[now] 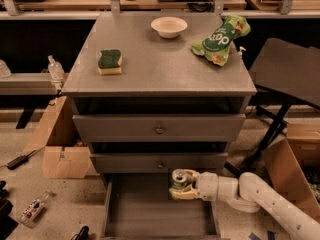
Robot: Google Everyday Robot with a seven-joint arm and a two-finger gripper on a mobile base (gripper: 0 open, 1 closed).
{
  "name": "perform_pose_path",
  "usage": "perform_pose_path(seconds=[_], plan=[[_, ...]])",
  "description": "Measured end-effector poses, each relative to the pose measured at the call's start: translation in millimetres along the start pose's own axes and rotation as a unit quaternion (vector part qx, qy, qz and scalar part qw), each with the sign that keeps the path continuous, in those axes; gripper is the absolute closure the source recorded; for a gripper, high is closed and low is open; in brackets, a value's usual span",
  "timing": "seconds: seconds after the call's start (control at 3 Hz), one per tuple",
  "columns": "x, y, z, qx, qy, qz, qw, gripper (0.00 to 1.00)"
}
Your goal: Place green can into bottom drawer
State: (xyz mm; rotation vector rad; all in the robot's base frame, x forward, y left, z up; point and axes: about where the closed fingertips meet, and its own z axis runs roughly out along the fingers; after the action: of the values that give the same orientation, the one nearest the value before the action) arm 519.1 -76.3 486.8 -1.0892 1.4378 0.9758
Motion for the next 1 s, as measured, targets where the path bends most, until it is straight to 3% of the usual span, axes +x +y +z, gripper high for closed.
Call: perform_pose_path(seconds=[0.33,0.67,1.0], plan=[[65,9,57,-0.031,-0.013,0.039,0.9987,1.0],[149,20,126,-0.058,-0.013,0.057,0.9966,1.0],[202,21,174,-0.074,-0.019,0.057,0.9955,1.0]])
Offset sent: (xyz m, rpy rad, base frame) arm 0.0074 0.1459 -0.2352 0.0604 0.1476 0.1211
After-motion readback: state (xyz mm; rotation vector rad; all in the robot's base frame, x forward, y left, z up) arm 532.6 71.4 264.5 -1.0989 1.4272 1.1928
